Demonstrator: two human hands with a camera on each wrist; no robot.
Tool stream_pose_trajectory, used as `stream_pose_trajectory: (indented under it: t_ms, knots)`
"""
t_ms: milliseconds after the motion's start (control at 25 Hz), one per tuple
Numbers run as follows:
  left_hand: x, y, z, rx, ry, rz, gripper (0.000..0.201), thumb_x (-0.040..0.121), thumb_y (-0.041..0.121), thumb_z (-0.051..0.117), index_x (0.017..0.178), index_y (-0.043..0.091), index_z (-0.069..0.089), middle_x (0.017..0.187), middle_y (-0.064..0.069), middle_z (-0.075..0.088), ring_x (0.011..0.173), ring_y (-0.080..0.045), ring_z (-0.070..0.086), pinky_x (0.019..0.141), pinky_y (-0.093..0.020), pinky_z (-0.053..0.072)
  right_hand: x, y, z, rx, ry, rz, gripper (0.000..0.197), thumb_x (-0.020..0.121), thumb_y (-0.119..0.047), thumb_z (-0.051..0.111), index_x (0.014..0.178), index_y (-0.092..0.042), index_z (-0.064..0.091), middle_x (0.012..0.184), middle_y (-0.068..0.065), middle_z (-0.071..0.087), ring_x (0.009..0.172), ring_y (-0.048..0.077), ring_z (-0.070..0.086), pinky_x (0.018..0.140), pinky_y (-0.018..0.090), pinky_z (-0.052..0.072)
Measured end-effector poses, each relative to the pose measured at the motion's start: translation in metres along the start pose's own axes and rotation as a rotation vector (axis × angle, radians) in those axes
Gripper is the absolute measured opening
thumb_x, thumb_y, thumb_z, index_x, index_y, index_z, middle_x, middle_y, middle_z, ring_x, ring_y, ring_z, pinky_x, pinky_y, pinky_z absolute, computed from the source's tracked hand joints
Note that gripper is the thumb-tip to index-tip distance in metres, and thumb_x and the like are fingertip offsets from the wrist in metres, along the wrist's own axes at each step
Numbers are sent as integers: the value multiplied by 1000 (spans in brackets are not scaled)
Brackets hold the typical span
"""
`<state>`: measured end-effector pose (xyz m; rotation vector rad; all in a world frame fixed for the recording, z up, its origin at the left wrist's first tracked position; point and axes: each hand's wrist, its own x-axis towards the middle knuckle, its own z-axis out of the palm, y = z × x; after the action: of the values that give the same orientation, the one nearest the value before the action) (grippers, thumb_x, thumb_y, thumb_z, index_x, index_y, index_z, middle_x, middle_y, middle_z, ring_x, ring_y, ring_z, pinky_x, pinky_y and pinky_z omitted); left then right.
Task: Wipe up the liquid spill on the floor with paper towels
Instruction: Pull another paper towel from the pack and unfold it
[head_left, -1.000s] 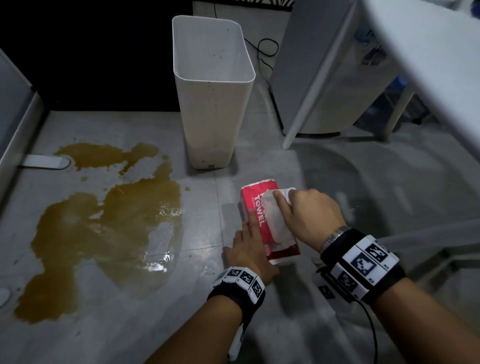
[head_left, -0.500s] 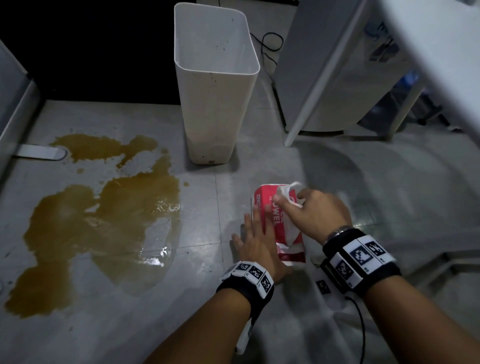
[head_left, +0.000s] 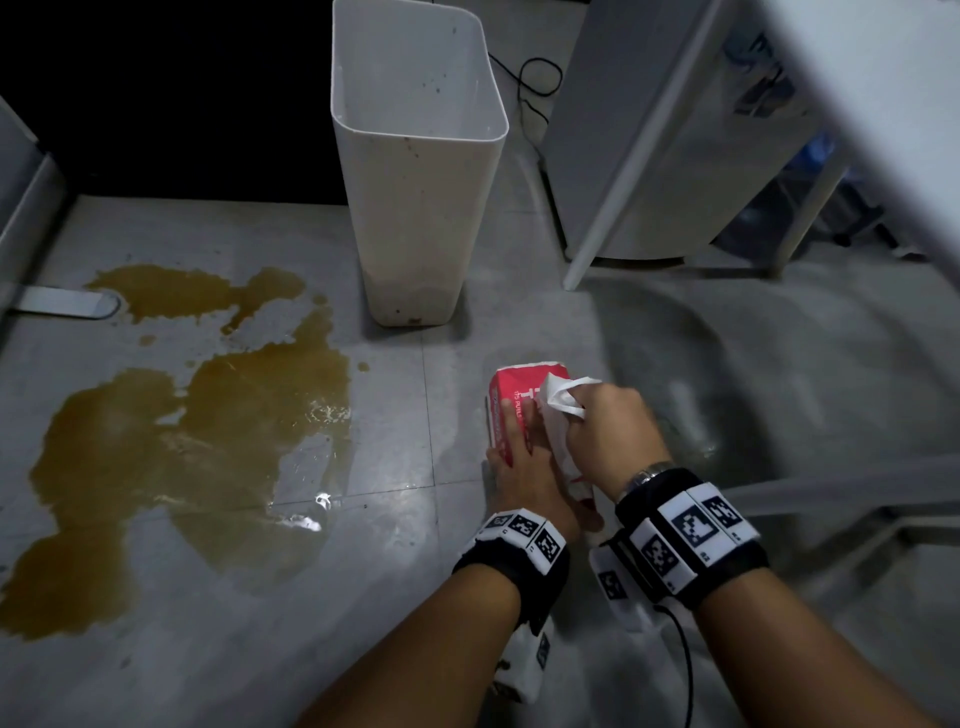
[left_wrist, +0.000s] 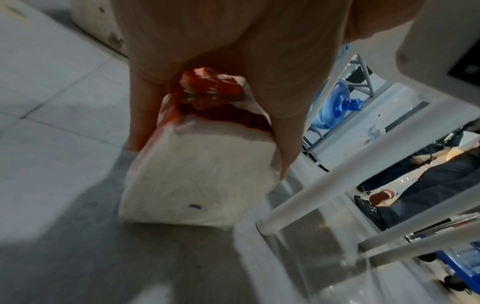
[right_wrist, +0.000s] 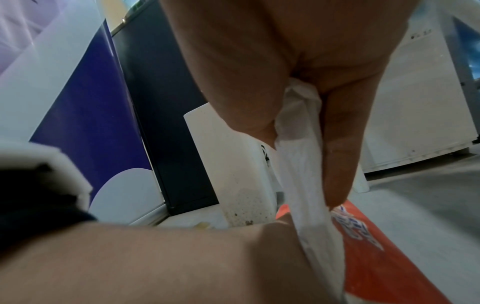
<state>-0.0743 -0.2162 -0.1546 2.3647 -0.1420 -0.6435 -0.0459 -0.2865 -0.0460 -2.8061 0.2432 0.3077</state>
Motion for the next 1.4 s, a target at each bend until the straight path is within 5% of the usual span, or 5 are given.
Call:
stream_pose_trajectory:
  t_ms: [480,920,1240,1320,1400]
  knots:
    - [-17,-15,-21,-39,144,-150,124,73,49,67,143,39,-34,157,-2,-32,141,-43,24,105,-56,40,-5,-6,-16,84,28,23,25,83,-2,52,64,-18,54,70,10,64,78,39,62,60,25,35]
    - [-18,-29,-33,-87,29,-178,144,60,46,82,138,42,-39,156,-9,-31,145,-44,16,113,-56,31,-8,-43,-64,-28,54,-63,13,85,-6,58,84,-10,70,86,19,70,89,39,65,66,25,36]
    - [-18,-38,-46,-110,-33,-116,159,45,52,91,142,39,-35,157,-8,-33,147,-37,-19,120,-57,7,-5,-46,-122,402,128,-62,20,92,-20,65,74,-10,69,74,6,70,55,20,70,55,39,61]
    - [-21,-47,-61,-215,-77,-116,154,45,50,90,149,37,-23,162,-3,-21,149,-29,-15,121,-54,8,-4,-45,-116,546,200,-100,21,91,-21,70,80,-3,69,77,9,71,62,11,66,59,34,58]
    - [-32,-58,-86,-518,-13,-77,115,54,39,85,150,37,23,158,-7,26,145,-24,27,116,-48,30,-2,-53,-104,754,205,-124,20,90,-19,72,87,0,70,85,12,74,72,12,65,69,40,58]
